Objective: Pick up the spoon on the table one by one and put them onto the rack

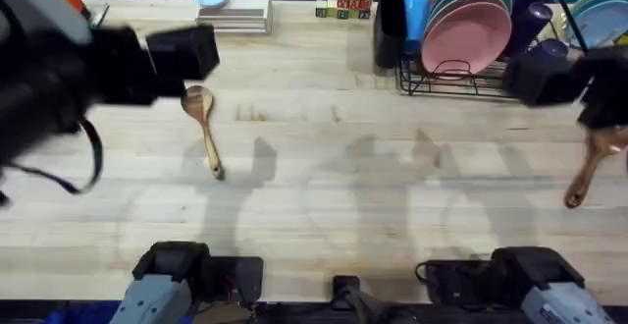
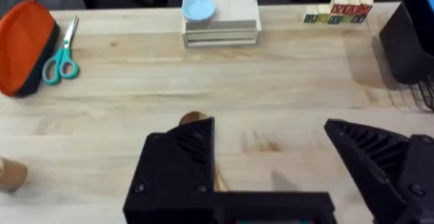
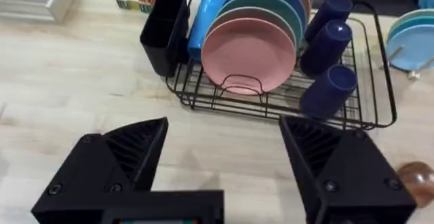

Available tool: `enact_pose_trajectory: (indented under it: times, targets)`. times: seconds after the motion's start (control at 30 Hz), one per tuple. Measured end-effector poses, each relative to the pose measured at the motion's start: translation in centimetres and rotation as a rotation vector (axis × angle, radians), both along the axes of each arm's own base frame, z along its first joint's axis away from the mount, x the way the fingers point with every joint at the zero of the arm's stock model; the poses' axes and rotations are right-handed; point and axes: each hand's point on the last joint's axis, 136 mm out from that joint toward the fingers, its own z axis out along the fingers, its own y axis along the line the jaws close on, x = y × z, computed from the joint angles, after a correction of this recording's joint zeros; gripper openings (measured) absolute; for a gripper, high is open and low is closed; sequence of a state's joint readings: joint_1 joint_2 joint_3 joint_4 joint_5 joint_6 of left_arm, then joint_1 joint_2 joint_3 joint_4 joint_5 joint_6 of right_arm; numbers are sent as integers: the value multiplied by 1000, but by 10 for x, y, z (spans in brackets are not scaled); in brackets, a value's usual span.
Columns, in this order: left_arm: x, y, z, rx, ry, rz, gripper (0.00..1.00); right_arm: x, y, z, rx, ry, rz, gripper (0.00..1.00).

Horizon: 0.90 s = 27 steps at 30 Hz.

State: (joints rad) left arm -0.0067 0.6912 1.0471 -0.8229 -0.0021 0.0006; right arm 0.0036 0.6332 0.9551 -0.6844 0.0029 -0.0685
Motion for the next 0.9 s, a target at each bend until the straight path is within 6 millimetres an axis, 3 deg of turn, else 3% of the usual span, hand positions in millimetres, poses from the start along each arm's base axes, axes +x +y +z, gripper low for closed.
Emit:
enact_pose_trajectory:
  times: [0.23, 0.33, 0.43, 0.83, 0.87, 0.9]
  targets:
    - [13, 0, 9, 1, 160, 0, 994, 24, 0, 15, -1, 181, 0, 996]
    - [24, 0, -4, 2, 261, 0, 993, 39, 0, 8, -4, 324, 2, 996]
    - [24, 0, -10, 2, 290, 0, 993, 44, 0, 4, -4, 356, 2, 996]
    - [23, 0, -12, 2, 300, 0, 993, 47, -1, 7, -9, 348, -1, 996]
    - [23, 0, -12, 2, 300, 0, 993, 46, -3, 6, -13, 354, -12, 996]
    - [22, 0, -13, 2, 305, 0, 993, 38, -26, 3, -12, 374, -124, 997]
